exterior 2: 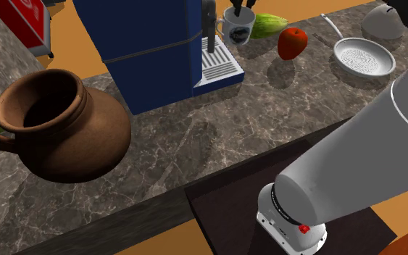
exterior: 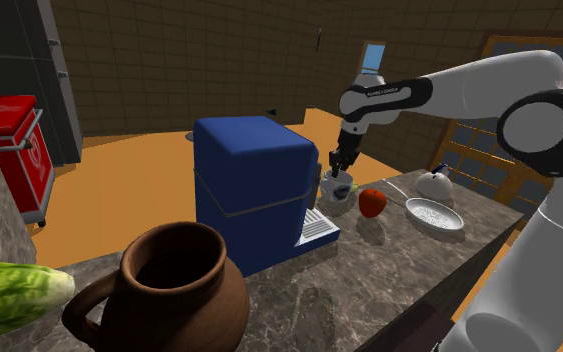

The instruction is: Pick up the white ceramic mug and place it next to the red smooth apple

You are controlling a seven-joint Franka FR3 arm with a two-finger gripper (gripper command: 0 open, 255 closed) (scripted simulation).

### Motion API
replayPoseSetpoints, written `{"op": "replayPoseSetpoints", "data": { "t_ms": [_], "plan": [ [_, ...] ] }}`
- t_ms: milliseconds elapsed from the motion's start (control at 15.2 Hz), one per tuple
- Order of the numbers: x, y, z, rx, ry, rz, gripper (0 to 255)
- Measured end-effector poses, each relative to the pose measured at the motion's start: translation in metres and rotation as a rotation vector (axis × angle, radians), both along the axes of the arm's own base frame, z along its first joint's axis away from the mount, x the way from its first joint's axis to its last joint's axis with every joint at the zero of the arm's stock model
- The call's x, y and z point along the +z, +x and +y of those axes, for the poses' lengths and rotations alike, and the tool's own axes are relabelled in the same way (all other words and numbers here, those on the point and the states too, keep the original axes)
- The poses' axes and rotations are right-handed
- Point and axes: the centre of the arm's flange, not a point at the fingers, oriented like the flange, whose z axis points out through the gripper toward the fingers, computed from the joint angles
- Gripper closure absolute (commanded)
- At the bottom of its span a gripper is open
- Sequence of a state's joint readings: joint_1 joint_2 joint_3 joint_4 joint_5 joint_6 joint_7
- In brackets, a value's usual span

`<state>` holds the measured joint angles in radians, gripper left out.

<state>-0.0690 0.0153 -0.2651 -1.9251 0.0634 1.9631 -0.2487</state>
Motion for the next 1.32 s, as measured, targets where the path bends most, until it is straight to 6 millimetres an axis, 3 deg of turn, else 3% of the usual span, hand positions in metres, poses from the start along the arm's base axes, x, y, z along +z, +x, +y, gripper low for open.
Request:
{"op": "replayPoseSetpoints", "data": {
  "t_ms": [792, 990, 1320],
  "plan": [
    [0.004, 0.074, -0.143, -0.008, -0.006, -0.011, 255],
    [-0.008, 0.080, -0.154, -0.007, -0.005, -0.011, 255],
    [-0.034, 0.080, -0.155, -0.007, -0.005, -0.011, 255]
  ]
}}
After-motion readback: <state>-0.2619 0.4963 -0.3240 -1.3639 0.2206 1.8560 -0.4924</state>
